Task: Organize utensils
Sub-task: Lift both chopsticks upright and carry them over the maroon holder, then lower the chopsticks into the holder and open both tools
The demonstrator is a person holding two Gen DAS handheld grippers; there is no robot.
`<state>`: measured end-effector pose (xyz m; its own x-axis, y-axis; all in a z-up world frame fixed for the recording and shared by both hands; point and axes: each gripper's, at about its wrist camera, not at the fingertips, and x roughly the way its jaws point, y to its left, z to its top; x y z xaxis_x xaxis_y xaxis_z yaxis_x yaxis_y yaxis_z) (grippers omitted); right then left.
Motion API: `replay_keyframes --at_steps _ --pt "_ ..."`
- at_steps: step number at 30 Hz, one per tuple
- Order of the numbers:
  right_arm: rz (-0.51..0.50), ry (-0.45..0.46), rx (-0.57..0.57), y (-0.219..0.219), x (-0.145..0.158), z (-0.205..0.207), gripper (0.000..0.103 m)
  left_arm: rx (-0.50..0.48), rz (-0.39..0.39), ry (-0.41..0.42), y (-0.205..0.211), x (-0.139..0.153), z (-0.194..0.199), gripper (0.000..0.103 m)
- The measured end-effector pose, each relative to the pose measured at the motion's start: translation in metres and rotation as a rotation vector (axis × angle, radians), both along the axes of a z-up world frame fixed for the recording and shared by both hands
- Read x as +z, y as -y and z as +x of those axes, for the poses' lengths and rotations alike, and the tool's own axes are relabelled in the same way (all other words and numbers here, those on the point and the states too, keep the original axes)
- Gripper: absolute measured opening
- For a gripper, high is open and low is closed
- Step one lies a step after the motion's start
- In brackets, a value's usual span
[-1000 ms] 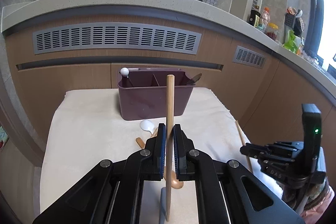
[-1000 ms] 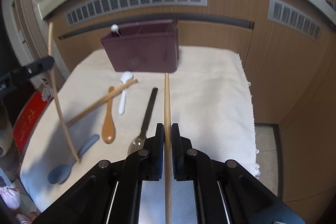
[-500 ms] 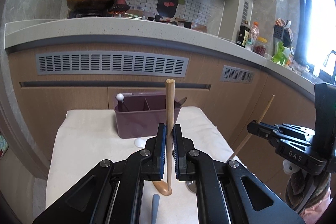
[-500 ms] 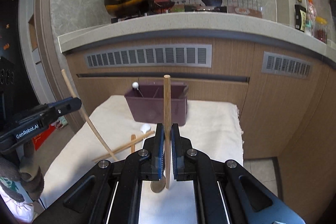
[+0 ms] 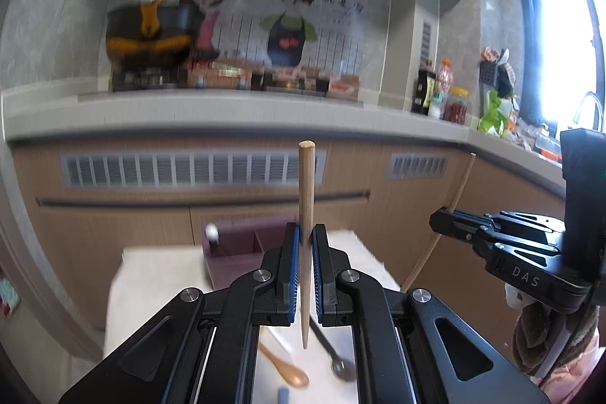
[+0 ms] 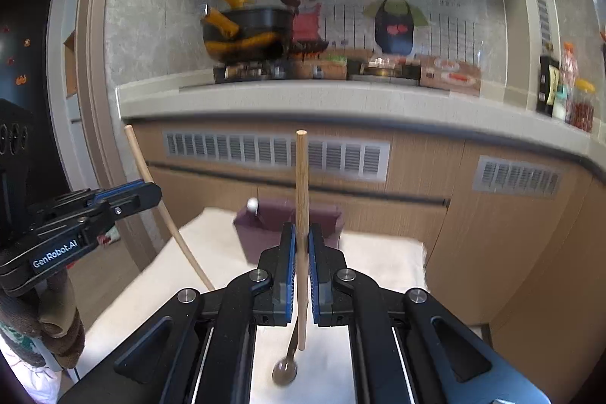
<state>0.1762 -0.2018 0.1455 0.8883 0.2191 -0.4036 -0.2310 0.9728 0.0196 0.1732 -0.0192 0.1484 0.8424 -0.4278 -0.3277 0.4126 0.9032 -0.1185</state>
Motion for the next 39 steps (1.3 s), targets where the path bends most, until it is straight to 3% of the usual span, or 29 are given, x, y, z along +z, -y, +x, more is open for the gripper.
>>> replay_keyframes --at_steps 6,9,13,18,24,34,36,39 --pt "-0.002 0.139 -0.026 -0.001 0.079 0.036 0.006 0.037 0.017 0.166 0.002 0.07 0.026 0.007" --pt "0.012 0.174 -0.035 -0.004 0.1 0.06 0.006 0.062 0.037 0.232 0.007 0.089 0.05 0.007" --pt "0.008 0.173 -0.056 -0.009 0.1 0.098 0.006 0.081 0.055 0.241 0.011 0.093 0.097 0.007" --pt "-0.008 0.087 -0.045 -0.018 0.069 0.148 0.006 0.078 0.019 0.179 0.008 0.074 0.153 0.007" --pt "-0.018 -0.021 -0.038 -0.024 0.02 0.192 0.006 0.094 0.013 0.117 0.006 0.029 0.2 0.007" --pt "-0.034 -0.195 -0.019 -0.033 -0.059 0.239 0.006 0.078 0.013 -0.054 0.004 -0.044 0.239 0.007" --pt "-0.048 -0.256 0.011 -0.035 -0.078 0.246 0.008 0.077 0.026 -0.099 0.005 -0.06 0.245 0.009" --pt "-0.077 -0.3 0.016 -0.035 -0.099 0.245 0.031 0.066 0.031 -0.171 0.004 -0.079 0.251 0.016"
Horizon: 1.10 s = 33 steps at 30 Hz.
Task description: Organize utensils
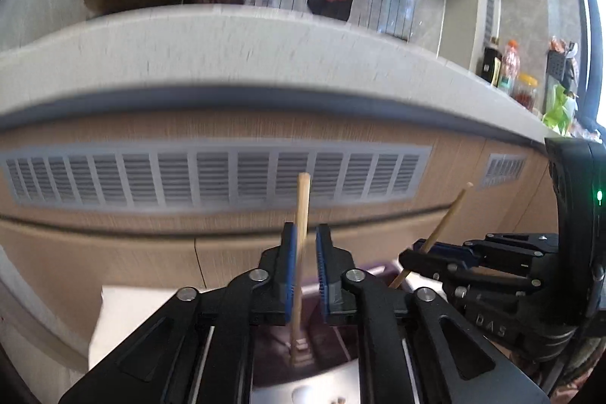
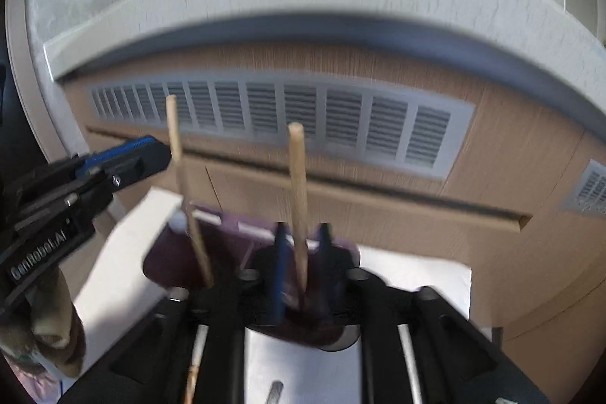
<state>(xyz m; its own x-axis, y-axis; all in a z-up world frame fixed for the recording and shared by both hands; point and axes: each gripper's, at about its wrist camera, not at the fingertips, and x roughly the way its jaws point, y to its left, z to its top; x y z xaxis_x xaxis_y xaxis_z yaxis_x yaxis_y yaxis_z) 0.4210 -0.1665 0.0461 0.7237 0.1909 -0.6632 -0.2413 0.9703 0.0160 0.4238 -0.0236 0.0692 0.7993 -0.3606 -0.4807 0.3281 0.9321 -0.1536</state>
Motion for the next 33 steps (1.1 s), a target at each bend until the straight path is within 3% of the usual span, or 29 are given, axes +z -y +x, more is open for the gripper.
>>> replay_keyframes --at_steps 2,7,14,18,22,24,28,31,33 --pt "-0.026 0.029 -0.016 0.002 -0.005 -0.01 0.054 0.012 0.001 -0.016 -0.004 -0.006 -0.003 0.023" --pt "-0.057 0.088 -0.033 0.015 -0.008 -0.052 0.08 0.055 0.023 -0.037 -0.017 -0.015 -0.027 0.056" --pt "-0.117 0.109 -0.036 0.023 -0.022 -0.115 0.101 0.056 0.069 -0.113 -0.033 -0.042 -0.082 0.062" --pt "-0.143 0.128 -0.032 0.02 -0.034 -0.151 0.102 0.046 0.107 -0.175 -0.042 -0.067 -0.123 0.064" --pt "-0.153 0.086 -0.007 0.013 -0.05 -0.173 0.102 0.005 0.167 -0.247 -0.047 -0.094 -0.164 0.064" --pt "-0.129 0.04 0.019 0.008 -0.062 -0.183 0.102 0.004 0.199 -0.279 -0.052 -0.105 -0.182 0.065" --pt "-0.071 -0.089 0.083 -0.012 -0.09 -0.199 0.102 0.022 0.18 -0.328 -0.063 -0.117 -0.206 0.065" --pt "-0.011 -0.216 0.154 -0.033 -0.115 -0.208 0.102 0.075 0.17 -0.323 -0.073 -0.117 -0.219 0.077" --pt "0.005 -0.264 0.2 -0.051 -0.127 -0.214 0.098 0.121 0.164 -0.307 -0.084 -0.115 -0.224 0.078"
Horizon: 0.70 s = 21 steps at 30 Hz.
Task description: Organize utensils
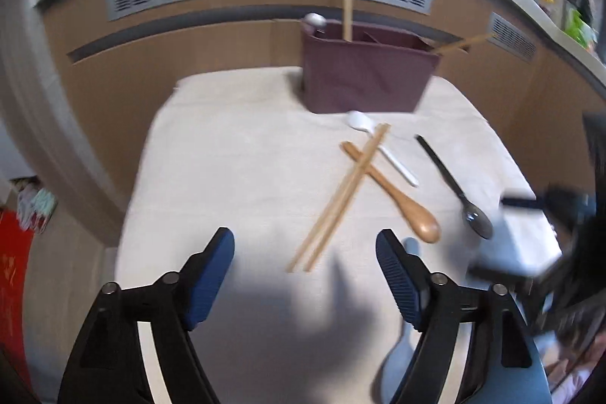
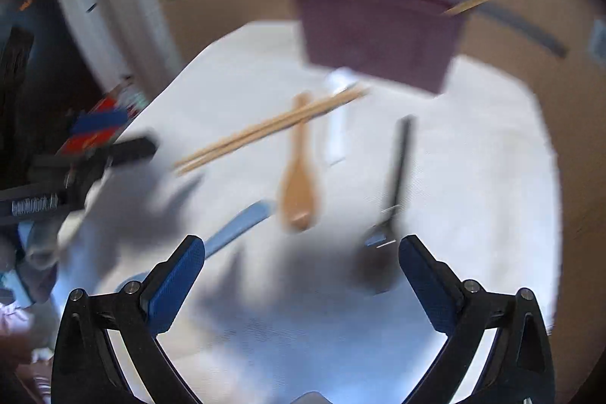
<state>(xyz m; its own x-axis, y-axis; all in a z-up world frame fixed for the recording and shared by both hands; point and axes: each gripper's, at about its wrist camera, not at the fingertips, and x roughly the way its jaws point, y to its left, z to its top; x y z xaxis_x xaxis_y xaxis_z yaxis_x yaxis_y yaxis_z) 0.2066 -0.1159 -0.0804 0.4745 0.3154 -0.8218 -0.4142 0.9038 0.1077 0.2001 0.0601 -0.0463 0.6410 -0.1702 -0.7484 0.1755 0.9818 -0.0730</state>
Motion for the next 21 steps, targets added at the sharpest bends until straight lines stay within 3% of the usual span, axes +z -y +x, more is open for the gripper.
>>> replay_keyframes --at_steps 1,2,4,7,12,15,21 --pt "-0.008 -0.009 0.018 -0.009 -0.004 -0.002 0.086 0.018 -0.001 0.002 -0.004 0.001 0.0 0.078" --pt "-0.023 -0.018 0.036 -0.018 -0.007 -0.003 0.067 0.038 -0.006 0.003 -0.009 0.002 0.001 0.078" --pt "-0.043 -0.063 0.063 -0.032 -0.014 -0.001 0.046 0.071 -0.028 0.006 -0.02 0.003 0.001 0.078" --pt "-0.017 -0.136 0.063 -0.046 -0.022 0.006 0.044 0.088 -0.055 0.016 -0.03 0.004 0.0 0.079" --pt "-0.054 -0.112 0.031 -0.065 -0.022 0.016 0.041 0.093 -0.069 0.004 -0.038 -0.002 0.002 0.08" --pt "-0.123 -0.053 0.042 -0.075 -0.024 0.015 0.03 0.098 -0.077 -0.005 -0.042 -0.005 0.005 0.08" --pt "-0.13 -0.024 0.053 -0.055 -0.02 0.01 0.012 0.086 -0.084 -0.037 -0.037 -0.015 0.013 0.08"
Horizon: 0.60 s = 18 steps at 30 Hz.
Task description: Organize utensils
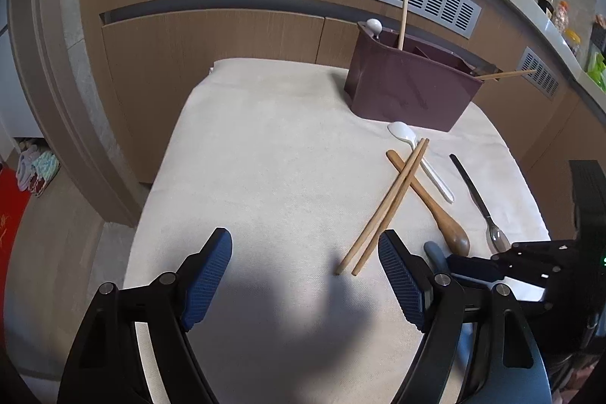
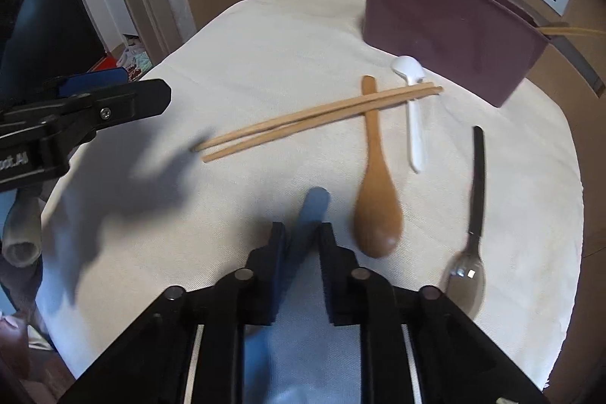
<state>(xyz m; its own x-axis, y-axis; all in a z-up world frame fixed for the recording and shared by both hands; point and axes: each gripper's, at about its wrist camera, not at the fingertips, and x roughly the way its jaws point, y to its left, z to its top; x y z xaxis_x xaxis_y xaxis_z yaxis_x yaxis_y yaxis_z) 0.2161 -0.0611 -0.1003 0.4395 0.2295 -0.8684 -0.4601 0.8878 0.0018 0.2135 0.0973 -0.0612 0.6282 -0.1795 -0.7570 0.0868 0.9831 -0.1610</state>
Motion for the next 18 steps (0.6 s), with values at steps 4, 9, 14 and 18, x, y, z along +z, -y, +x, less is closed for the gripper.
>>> replay_keyframes --at_steps 4,9,14,18 --pt "0.008 0.028 -0.061 0.041 0.008 0.004 0.011 -0.038 -0.001 -0.031 0.013 -0.007 0.007 0.08" --pt "0.025 0.046 -0.192 0.096 0.018 0.015 0.011 -0.118 0.0 -0.068 0.043 -0.013 0.017 0.08" --pt "0.066 0.068 -0.291 0.142 0.024 0.02 0.011 -0.186 0.015 -0.077 0.073 -0.014 0.026 0.08" --pt "0.08 0.089 -0.335 0.155 0.02 0.029 0.011 -0.237 -0.021 -0.095 0.097 -0.012 0.034 0.079"
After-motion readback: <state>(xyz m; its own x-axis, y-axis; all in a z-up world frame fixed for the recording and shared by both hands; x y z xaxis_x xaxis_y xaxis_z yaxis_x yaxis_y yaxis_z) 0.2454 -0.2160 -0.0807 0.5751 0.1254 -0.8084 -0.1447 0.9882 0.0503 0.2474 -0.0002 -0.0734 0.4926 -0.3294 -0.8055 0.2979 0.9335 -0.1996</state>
